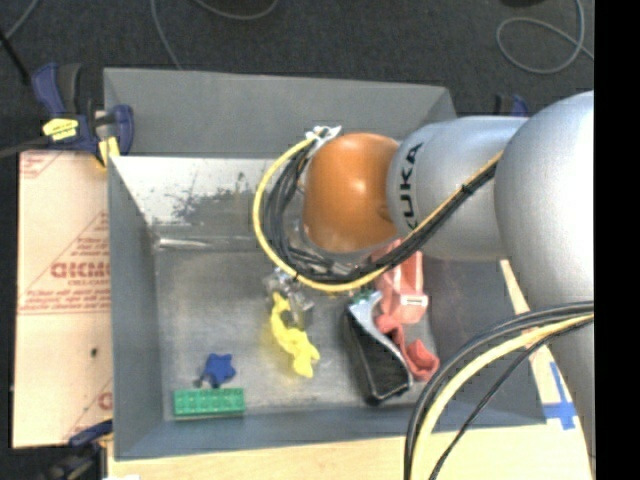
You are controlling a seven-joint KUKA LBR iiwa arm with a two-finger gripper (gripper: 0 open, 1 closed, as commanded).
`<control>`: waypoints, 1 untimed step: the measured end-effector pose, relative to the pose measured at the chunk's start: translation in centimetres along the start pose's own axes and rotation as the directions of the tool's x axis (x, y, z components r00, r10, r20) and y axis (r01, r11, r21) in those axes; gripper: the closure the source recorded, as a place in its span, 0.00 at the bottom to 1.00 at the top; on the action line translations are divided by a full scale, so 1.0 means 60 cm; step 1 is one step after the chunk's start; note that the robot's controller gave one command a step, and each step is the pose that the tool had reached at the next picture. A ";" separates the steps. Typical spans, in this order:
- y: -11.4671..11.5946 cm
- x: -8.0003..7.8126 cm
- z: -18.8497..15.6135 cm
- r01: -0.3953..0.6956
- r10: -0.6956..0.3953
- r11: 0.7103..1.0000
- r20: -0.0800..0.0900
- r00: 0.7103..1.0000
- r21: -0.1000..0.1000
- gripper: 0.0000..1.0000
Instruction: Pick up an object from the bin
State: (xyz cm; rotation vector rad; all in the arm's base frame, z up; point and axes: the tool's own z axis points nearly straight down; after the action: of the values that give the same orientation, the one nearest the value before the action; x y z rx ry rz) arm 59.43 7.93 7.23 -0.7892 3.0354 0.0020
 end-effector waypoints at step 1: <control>0.000 0.000 0.000 -0.002 0.002 1.000 0.000 1.000 0.000 1.00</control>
Offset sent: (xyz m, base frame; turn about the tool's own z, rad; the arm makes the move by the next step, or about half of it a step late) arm 0.0000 0.0000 0.0000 0.0000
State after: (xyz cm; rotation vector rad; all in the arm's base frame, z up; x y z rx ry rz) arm 59.42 7.93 7.23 -0.7865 3.0366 0.0023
